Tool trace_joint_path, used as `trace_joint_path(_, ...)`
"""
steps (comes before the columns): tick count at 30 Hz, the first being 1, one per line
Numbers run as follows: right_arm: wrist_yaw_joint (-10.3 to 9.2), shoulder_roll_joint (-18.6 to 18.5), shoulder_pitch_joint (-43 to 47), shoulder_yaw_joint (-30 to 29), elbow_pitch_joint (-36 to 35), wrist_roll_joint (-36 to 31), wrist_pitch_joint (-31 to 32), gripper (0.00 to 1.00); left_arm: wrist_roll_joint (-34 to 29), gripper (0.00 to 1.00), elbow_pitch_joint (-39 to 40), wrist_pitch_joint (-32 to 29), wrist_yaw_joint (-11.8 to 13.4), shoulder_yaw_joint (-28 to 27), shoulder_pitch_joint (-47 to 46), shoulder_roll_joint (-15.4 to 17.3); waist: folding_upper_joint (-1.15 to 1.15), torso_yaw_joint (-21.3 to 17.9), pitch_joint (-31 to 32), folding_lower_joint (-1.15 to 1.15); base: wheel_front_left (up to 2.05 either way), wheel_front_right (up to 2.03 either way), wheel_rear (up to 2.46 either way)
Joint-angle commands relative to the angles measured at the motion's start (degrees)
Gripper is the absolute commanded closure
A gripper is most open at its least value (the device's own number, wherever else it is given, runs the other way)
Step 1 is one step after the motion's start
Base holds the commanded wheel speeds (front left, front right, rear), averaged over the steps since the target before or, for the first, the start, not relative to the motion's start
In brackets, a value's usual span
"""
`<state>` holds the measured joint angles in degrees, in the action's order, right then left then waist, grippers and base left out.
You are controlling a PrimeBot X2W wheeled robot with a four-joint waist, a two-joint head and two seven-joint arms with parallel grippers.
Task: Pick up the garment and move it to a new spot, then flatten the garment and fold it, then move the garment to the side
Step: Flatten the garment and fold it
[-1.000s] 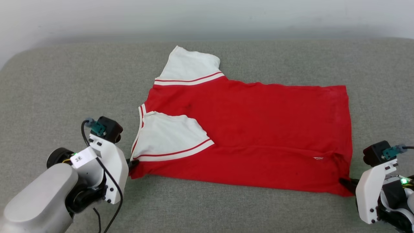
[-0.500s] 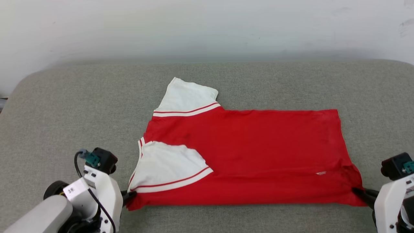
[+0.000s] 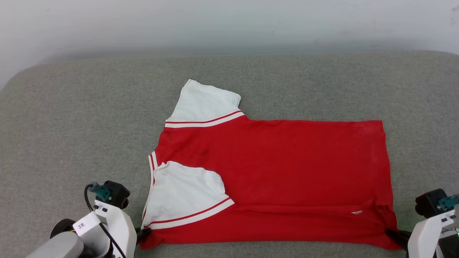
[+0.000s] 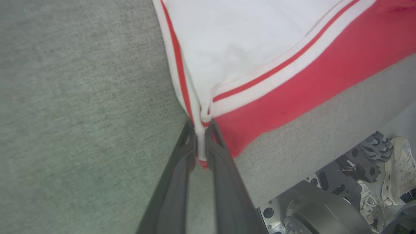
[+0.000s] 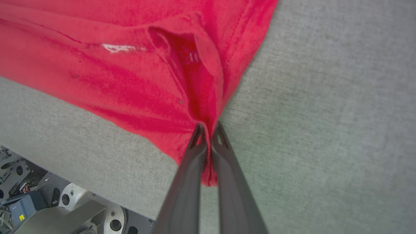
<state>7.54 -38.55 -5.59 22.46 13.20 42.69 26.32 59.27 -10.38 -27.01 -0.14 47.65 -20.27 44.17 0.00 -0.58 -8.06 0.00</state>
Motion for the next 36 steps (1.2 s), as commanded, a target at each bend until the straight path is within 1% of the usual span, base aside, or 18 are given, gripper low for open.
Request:
trace_joint_path(1,-0.11,0.3,0.3,0.0,0.7,-0.5,-0.4,1.00,0.0,1.00,-0.8,0.3,-0.1,0.1,0.8,0.0,0.00,0.0,-0.3,0.00,0.00,0.00,0.00)
trace_joint_path(4,-0.12,1.1,-0.2,0.2,2.5,-0.6,-1.7,1.00,-0.3,1.00,-2.0,0.9,-0.4,0.2,0.4,-0.5,0.00,0.0,-0.3,0.00,0.00,0.00,0.00)
trace_joint_path(5,-0.12,1.3,-0.2,0.1,2.7,-0.5,-2.3,0.60,-0.2,0.89,-2.2,1.0,-0.5,0.0,0.3,-0.5,0.00,0.0,0.0,0.00,0.00,0.00,0.00)
trace_joint_path(6,-0.12,1.4,-0.2,0.0,2.8,-0.4,-3.0,0.05,-0.6,0.40,-2.2,1.4,-0.4,-0.1,0.1,-0.3,0.00,0.0,0.3,0.00,0.00,0.00,0.00)
trace_joint_path(7,-0.12,1.4,-0.3,-0.3,2.8,-0.5,-3.8,0.00,-1.1,0.00,-2.1,1.8,-0.2,-0.2,-0.1,0.0,0.00,0.0,0.7,0.00,0.00,0.00,0.00)
trace_joint_path(9,-0.11,1.2,-0.3,-1.1,2.1,-1.4,-6.0,0.00,-1.2,0.00,-1.5,2.5,-0.2,-0.6,-0.3,0.3,0.00,-0.1,1.4,0.00,0.00,0.00,0.00)
trace_joint_path(14,-0.08,2.0,1.0,-3.7,-0.9,-3.3,-11.1,0.00,-2.2,0.00,1.2,4.3,0.9,-2.2,-1.5,1.9,0.00,-0.3,2.9,0.00,0.00,0.00,0.00)
trace_joint_path(16,-0.08,3.1,1.0,-5.7,-2.5,-4.5,-13.8,0.00,-2.1,0.00,2.4,5.9,1.6,-3.4,-2.1,2.4,0.00,-0.6,3.1,0.00,0.00,0.00,0.00)
trace_joint_path(20,-0.09,6.2,1.3,-10.3,-6.3,-7.9,-19.3,0.00,-4.5,0.00,3.5,10.6,3.1,-6.2,-4.6,3.0,0.00,-1.4,3.0,0.00,0.00,0.00,0.00)
trace_joint_path(23,-0.08,9.9,1.7,-14.6,-9.1,-11.5,-23.9,0.00,-6.1,0.00,3.1,13.2,4.1,-7.5,-7.1,2.2,0.00,-2.1,2.0,0.00,0.00,0.00,0.00)
trace_joint_path(26,-0.08,13.8,2.3,-18.3,-12.2,-15.6,-27.3,0.00,-7.1,0.00,2.2,14.7,4.2,-8.9,-10.6,1.5,0.00,-2.8,0.4,0.00,0.00,0.00,0.00)
trace_joint_path(29,-0.08,17.7,2.7,-20.5,-15.4,-18.9,-29.5,0.00,-8.0,0.00,0.3,15.1,3.6,-9.6,-14.4,0.5,0.00,-3.8,-1.6,0.00,0.00,0.00,0.00)
trace_joint_path(33,-0.08,21.6,3.4,-21.5,-19.0,-22.1,-30.7,0.00,-8.7,0.00,-2.7,14.6,1.6,-10.2,-20.7,-0.7,0.00,-5.4,-4.8,0.00,0.00,0.00,0.00)
trace_joint_path(34,-0.08,23.1,3.4,-21.2,-20.6,-22.9,-30.6,0.00,-9.3,0.00,-4.6,13.4,0.5,-9.9,-23.9,-1.3,0.00,-6.2,-6.5,0.00,0.00,0.00,0.00)
trace_joint_path(36,-0.08,24.1,3.2,-21.0,-22.0,-23.5,-30.2,0.00,-9.8,0.00,-6.8,11.5,-0.9,-9.2,-27.4,-2.0,0.00,-6.9,-8.0,0.00,0.00,0.00,0.00)
